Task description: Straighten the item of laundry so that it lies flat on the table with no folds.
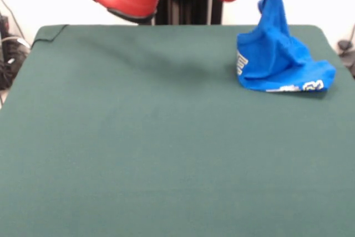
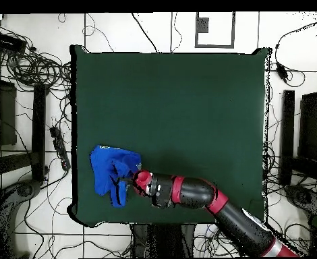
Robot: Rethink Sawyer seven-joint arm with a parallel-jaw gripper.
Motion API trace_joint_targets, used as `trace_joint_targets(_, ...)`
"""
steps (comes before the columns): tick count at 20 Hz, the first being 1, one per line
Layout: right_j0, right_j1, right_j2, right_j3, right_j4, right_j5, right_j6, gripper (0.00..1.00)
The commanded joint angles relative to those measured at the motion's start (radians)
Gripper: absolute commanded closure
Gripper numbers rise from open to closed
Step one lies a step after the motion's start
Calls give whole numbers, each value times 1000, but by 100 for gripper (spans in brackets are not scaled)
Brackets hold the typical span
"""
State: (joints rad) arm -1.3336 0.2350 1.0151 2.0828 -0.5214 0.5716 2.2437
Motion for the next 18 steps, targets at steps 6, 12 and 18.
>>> trace_joint_targets(6, 97, -158, -80, -315, -73, 245, -313, 100)
trace_joint_targets(12, 127, -264, -87, -374, -94, 337, -324, 100)
trace_joint_targets(18, 165, -354, -99, -422, -120, 424, -336, 100)
